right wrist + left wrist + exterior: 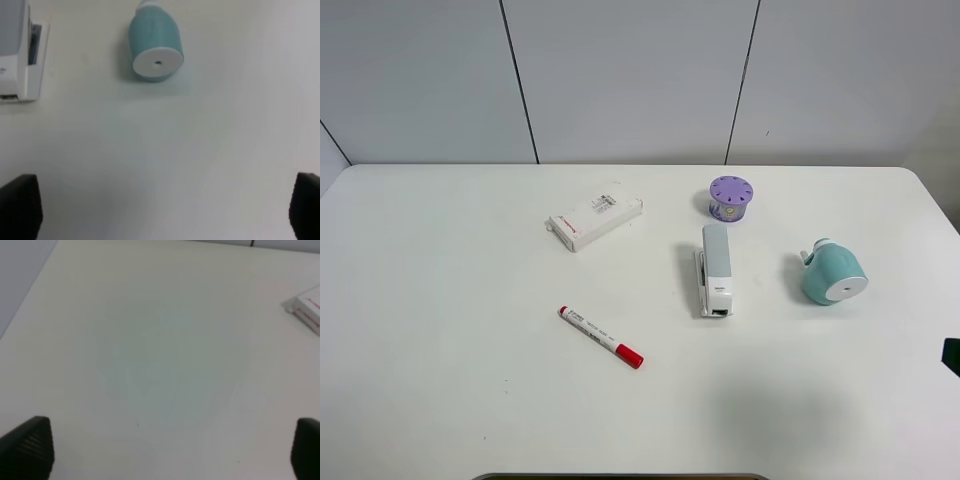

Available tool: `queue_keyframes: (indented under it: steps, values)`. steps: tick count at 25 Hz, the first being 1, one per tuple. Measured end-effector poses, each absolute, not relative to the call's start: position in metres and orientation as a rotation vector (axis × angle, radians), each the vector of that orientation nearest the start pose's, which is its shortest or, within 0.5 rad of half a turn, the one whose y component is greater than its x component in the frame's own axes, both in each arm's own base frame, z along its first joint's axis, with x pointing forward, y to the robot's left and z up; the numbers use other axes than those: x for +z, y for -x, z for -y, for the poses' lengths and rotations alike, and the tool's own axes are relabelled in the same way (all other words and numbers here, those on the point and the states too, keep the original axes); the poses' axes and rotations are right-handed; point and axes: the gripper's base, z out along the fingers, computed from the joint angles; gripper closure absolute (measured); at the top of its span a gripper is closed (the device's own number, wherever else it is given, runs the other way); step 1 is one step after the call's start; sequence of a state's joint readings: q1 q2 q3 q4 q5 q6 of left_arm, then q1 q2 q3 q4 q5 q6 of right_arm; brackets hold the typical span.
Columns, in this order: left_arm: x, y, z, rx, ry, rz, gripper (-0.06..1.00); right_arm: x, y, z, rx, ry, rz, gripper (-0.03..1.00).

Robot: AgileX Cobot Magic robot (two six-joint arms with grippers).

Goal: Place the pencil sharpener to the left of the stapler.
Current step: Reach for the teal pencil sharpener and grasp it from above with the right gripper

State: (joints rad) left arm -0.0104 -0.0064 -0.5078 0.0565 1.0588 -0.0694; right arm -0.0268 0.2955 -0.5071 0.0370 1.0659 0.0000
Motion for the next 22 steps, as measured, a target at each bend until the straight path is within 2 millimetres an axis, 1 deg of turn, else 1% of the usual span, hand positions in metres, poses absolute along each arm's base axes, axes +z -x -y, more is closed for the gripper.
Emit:
queue_keyframes:
  steps: [2,9,14,18,22]
  values:
    - [0.28,0.007,-0.005,0.017,0.063,-2.026,-0.01,0.278,-0.049,-0.002,0.041,-0.054,-2.367,-0.02]
    - [0.28,0.007,-0.005,0.017,0.063,-2.026,-0.01,0.308,-0.086,0.001,0.014,-0.065,-2.426,-0.02]
    - [0.28,0.007,-0.005,0.017,0.063,-2.026,-0.01,0.327,-0.121,0.004,-0.012,-0.063,-2.475,-0.02]
    - [0.28,0.007,-0.005,0.017,0.063,-2.026,-0.01,0.333,-0.153,0.005,-0.017,-0.063,-2.537,-0.02]
    - [0.28,0.007,-0.005,0.017,0.063,-2.026,-0.01,0.328,-0.185,0.006,-0.018,-0.063,-2.612,-0.02]
